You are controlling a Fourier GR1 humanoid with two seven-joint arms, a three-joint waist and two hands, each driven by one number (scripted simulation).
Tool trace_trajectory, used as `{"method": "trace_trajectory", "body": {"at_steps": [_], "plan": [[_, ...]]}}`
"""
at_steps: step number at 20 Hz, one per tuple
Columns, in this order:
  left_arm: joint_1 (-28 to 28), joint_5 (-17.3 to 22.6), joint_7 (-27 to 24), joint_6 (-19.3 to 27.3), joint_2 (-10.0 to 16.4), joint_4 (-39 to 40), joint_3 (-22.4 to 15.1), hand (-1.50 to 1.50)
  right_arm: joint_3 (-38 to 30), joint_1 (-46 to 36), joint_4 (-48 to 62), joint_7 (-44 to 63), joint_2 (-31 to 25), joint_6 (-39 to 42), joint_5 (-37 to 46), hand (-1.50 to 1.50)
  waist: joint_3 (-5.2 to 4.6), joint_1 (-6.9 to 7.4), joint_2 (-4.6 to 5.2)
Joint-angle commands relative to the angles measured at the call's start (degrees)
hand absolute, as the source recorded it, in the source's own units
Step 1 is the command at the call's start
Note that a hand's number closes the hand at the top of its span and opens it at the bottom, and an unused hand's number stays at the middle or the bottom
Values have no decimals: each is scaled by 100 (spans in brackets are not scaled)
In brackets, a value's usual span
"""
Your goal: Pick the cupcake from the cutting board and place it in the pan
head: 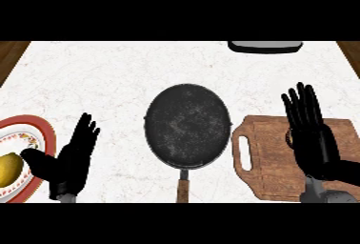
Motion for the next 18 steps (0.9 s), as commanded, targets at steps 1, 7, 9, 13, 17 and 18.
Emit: {"method": "trace_trajectory", "body": {"at_steps": [1,7,9,13,17,18], "plan": [[-222,-92,252,-55,188,-194,109,0,-63,-577,90,283,-336,567,-177,150,74,30,-4],[-873,-289,58,-293,566,-121,214,0,-193,-1378,367,476,-2531,3037,-138,150,77,106,89],[-922,-241,-4,-403,617,33,323,0,-944,-1221,938,-501,-2848,3626,-334,150,101,-18,95],[-1120,-125,215,-466,648,-69,373,0,-1359,-1009,1782,-1698,-3644,4668,235,-150,116,5,102],[-1057,-59,182,-638,691,21,423,0,-1610,-1207,2570,-2863,-4183,4839,1201,-150,112,166,107],[-1197,-178,222,-610,736,41,367,0,-1511,-1303,2537,-3045,-4326,4899,1367,-150,119,185,121]]}}
